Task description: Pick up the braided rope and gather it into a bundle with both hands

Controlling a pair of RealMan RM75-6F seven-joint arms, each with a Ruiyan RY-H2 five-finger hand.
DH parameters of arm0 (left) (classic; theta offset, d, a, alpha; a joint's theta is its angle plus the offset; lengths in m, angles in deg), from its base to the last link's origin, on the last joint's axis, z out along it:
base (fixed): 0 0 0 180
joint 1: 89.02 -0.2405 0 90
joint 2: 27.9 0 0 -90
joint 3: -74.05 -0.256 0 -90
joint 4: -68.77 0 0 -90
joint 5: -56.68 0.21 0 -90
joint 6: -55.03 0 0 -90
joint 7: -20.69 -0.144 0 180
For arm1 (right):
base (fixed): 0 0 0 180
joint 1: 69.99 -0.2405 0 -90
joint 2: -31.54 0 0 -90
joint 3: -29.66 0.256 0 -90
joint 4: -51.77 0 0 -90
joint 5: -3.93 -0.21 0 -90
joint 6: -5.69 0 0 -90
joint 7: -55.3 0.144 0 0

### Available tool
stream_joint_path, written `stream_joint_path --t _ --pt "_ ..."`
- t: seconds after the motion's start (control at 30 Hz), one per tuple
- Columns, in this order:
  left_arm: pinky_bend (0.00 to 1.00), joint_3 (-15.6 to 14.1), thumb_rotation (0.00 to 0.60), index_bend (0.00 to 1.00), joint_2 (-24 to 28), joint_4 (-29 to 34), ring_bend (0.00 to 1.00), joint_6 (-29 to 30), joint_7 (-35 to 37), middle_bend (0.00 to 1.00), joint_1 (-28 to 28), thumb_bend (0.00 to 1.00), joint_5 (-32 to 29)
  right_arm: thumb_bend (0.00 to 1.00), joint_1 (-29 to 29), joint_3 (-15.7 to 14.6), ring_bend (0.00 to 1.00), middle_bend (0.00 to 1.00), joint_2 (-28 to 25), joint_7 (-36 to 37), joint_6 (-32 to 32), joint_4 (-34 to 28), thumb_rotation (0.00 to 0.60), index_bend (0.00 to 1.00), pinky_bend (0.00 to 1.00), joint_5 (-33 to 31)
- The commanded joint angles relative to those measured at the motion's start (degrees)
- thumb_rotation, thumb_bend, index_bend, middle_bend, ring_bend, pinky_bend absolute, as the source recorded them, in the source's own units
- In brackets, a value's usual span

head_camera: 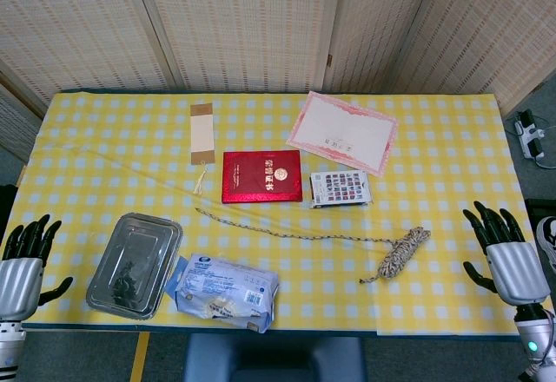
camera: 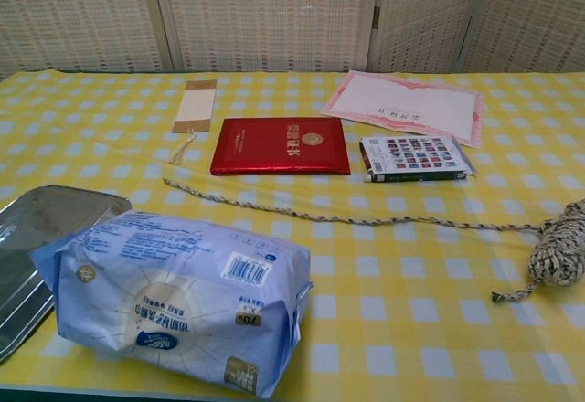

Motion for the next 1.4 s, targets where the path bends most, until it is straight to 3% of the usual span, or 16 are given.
stream_joint_path --t 0.03,0.37,0.67,1.07,1.4 --pt "0.0 -0.1 0.6 0.05 0.0 0.2 0.0 0.0 0.2 0.0 0.0 0.22 0.1 0.31 -1.8 -0.4 0.11 0.04 0.6 -1.6 3.0 1.4 0.6 0.0 0.0 0.2" --pt "0.0 -0.5 0.6 0.05 0.1 0.1 0.0 -0.6 0.7 0.0 -0.2 0.22 -0.2 0.31 -8.0 -0.9 0.18 0.13 5.1 -6.1 14.4 8.1 0.6 0.05 0.0 -1.8" --pt "0.0 -0.9 0.6 0.05 -0.3 -0.3 0.0 -2.0 1.1 0.0 0.2 0.22 -0.7 0.31 -12.1 -0.9 0.18 0.15 12.6 -5.0 19.6 18.2 0.6 0.13 0.0 -2.1" --pt "0.0 -1.2 0.6 0.06 -0.4 -0.9 0.0 -3.6 2.0 0.0 0.2 0.22 -1.8 0.31 -14.4 -3.1 0.2 0.21 22.0 -0.8 17.3 31.6 0.6 0.27 0.0 2.8" --pt "0.0 -1.3 0.6 0.06 -0.7 -1.4 0.0 -4.1 2.4 0.0 0.6 0.22 -1.7 0.33 -15.6 -4.1 0.26 0.25 25.9 2.5 15.9 37.1 0.6 0.32 0.01 4.5"
